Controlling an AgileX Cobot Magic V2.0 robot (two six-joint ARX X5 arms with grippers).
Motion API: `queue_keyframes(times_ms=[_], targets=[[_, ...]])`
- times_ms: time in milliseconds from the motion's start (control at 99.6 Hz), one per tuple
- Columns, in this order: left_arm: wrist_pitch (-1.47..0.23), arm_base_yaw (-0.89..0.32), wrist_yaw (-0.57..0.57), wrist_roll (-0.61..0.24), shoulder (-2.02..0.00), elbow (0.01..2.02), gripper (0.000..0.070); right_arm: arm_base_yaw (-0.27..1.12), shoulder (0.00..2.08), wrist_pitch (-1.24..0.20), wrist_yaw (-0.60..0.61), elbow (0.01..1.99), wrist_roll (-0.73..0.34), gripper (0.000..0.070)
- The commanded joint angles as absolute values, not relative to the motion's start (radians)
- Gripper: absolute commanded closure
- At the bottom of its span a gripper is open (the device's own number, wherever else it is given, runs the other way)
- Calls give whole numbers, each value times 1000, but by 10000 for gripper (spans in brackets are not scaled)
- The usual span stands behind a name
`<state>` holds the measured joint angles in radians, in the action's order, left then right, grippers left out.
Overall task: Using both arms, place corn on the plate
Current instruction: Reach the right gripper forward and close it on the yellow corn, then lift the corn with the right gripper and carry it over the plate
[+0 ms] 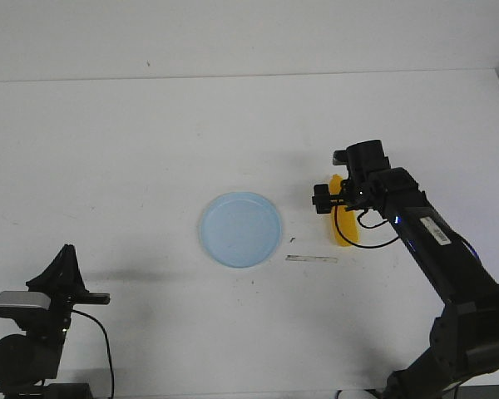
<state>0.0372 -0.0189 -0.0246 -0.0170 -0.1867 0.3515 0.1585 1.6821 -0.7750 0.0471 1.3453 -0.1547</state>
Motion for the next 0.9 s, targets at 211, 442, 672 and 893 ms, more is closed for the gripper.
queue_keyframes(times_ms=[211, 442, 672, 893], targets=[[47, -18, -24, -8, -185, 359, 698, 167, 1761, -785, 22, 1362, -171, 36], [47, -18, -24, -8, -185, 359, 698, 168, 1810, -789, 18, 1362, -172, 153], [47, -18, -24, -8, -186, 359, 698, 169, 1815, -793, 19, 1361, -173, 437], [47, -18, -24, -8, -185, 359, 698, 181, 1795, -806, 31, 1378, -185, 436]])
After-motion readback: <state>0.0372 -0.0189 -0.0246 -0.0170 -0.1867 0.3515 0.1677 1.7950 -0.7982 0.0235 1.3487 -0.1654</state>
